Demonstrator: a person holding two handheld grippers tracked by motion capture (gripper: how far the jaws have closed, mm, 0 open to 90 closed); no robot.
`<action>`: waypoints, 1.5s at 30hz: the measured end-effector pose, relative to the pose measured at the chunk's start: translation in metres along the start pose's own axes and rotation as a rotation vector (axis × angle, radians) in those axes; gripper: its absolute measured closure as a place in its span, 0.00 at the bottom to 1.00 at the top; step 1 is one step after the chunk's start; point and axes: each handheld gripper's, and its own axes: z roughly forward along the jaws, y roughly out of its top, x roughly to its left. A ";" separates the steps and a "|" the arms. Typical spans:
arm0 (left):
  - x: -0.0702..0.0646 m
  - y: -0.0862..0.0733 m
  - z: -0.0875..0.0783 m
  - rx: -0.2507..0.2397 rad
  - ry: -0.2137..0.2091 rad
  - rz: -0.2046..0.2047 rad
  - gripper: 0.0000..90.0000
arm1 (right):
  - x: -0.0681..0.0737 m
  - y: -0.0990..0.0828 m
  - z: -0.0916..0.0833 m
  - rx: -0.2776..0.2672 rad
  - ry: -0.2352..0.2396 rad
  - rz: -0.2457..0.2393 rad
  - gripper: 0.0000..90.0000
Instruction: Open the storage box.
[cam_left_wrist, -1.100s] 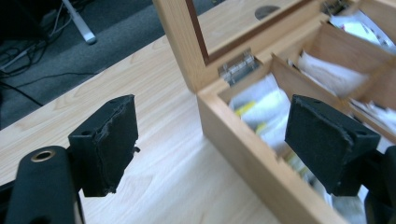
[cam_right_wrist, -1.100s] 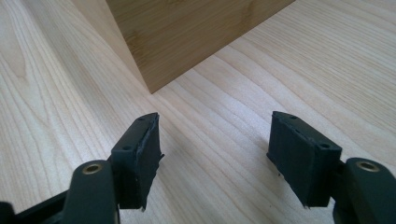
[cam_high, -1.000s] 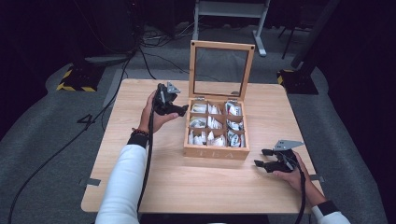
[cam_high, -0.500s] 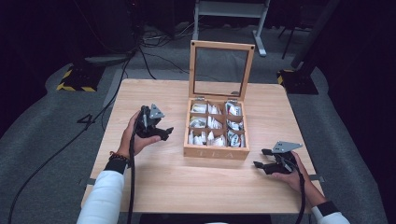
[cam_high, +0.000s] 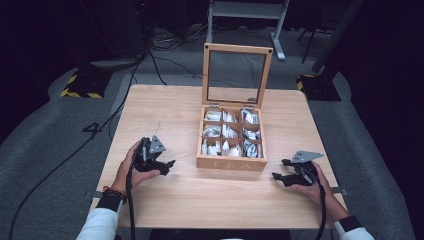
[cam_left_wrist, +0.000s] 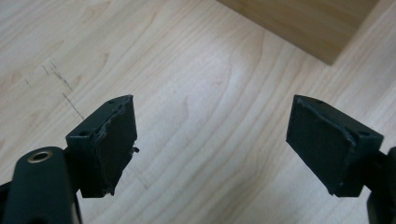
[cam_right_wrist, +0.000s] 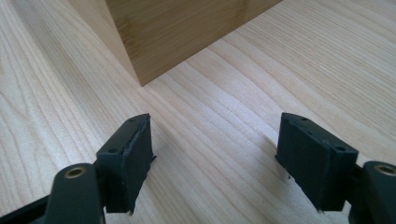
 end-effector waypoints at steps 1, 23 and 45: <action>-0.001 -0.003 -0.001 0.006 -0.013 -0.004 0.19 | 0.000 0.000 0.000 0.002 -0.004 -0.001 0.31; -0.023 -0.043 0.000 0.044 -0.072 0.004 0.18 | 0.010 0.043 -0.039 -0.172 -0.004 -0.059 0.37; -0.015 -0.052 0.006 -0.020 -0.155 -0.059 0.16 | 0.043 0.121 -0.005 -0.220 0.065 -0.173 0.41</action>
